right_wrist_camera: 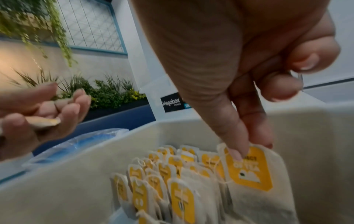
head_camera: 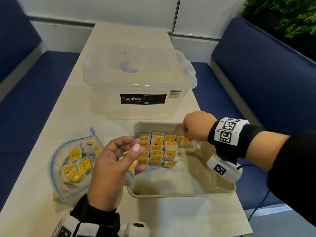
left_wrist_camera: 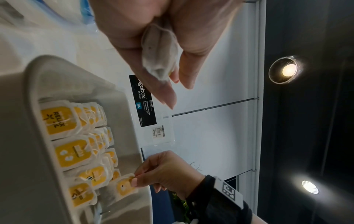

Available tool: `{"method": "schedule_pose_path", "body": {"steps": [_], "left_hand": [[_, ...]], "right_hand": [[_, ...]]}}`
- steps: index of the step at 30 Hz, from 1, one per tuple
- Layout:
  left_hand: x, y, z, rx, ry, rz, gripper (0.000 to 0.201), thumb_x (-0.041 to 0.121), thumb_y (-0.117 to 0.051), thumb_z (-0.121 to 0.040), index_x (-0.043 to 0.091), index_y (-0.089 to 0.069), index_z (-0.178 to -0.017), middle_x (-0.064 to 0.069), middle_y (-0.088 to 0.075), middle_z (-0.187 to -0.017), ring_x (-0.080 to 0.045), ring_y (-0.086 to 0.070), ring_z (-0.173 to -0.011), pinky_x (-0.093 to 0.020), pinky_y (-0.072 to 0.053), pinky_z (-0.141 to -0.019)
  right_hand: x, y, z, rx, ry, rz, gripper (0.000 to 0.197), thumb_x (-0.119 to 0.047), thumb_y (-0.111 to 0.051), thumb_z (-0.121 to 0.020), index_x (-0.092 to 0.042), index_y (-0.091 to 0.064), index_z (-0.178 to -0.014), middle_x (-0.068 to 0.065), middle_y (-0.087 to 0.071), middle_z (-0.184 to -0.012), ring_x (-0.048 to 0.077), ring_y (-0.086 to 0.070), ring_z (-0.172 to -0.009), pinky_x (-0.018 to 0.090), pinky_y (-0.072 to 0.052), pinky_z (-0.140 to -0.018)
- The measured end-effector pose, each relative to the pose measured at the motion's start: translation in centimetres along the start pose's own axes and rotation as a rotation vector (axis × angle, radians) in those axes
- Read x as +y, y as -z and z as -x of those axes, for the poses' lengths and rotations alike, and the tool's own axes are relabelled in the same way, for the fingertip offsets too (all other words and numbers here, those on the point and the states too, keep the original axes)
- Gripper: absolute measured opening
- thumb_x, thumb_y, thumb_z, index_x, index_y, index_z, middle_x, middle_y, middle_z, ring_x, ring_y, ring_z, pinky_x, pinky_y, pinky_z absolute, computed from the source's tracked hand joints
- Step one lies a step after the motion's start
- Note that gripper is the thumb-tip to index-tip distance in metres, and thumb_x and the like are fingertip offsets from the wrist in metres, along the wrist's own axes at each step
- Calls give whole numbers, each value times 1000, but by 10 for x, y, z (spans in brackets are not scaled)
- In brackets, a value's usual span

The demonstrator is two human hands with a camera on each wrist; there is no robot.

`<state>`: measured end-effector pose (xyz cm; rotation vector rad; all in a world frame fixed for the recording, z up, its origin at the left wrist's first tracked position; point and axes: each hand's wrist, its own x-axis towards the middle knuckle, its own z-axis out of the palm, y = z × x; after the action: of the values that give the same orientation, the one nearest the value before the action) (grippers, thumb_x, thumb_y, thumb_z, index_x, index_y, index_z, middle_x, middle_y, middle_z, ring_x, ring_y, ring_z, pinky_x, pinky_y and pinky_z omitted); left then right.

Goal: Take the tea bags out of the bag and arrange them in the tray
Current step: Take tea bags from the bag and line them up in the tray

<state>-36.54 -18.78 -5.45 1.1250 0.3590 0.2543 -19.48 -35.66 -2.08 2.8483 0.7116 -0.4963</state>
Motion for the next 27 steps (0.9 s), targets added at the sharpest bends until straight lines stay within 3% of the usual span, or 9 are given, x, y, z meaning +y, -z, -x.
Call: {"method": "schedule_pose_path", "body": {"steps": [4,8,12,15,19,24,27], "left_hand": [[-12,14,-6,21,28,13,23,20,-65,-68,22,-63,-90,1,-72,-96,-13,-71,-85,-25,-53,-52],[-10,13,-5,20,28,3,24,22,-65,-66,23,-63,-90,2,-73,-95,-14,-71,-86,-25,-53,-52],[-9,11,-5,20,31,7,23,21,-65,-67,22,-63,-90,2,-73,-93,-13,-71,-85,-25,-53,-51],[-8,11,-6,24,44,25,22,21,-63,-69,20,-62,-91,2,-73,-93,-12,-71,-84,-25,-53,-50],[-7,9,-6,26,58,31,22,20,-62,-70,19,-62,-93,2,-74,-92,-12,-71,-83,-25,-53,-50],[-7,7,-7,14,70,21,25,22,-62,-71,19,-61,-95,2,-73,-95,-10,-71,-82,-24,-53,-50],[-7,5,-6,8,72,15,26,22,-62,-70,19,-61,-96,2,-73,-96,-11,-71,-82,-24,-52,-50]], "right_hand": [[-14,-19,-16,-48,-27,46,11,-15,-57,-82,-12,-67,-84,1,-59,-70,19,-54,-64,21,-33,-48],[-14,-23,-18,-27,-40,99,11,-14,-55,-84,-14,-66,-84,-1,-49,-64,14,-43,-53,21,-30,-48],[-16,-26,-17,-23,-32,117,11,-14,-52,-87,-17,-57,-78,0,-48,-65,16,-45,-57,25,-36,-56],[-17,-26,-17,-16,-30,121,13,-14,-51,-88,-16,-54,-75,-1,-45,-62,13,-42,-53,24,-34,-52],[-19,-22,-15,-30,-20,153,16,-15,-52,-87,-14,-53,-71,-1,-45,-61,14,-40,-52,26,-38,-56],[-19,-20,-13,-54,-22,174,27,-15,-53,-87,-15,-44,-61,-1,-43,-60,13,-39,-51,23,-32,-49],[-19,-23,-14,-44,-26,174,20,-14,-51,-89,-14,-49,-69,0,-42,-60,13,-37,-50,23,-26,-45]]}}
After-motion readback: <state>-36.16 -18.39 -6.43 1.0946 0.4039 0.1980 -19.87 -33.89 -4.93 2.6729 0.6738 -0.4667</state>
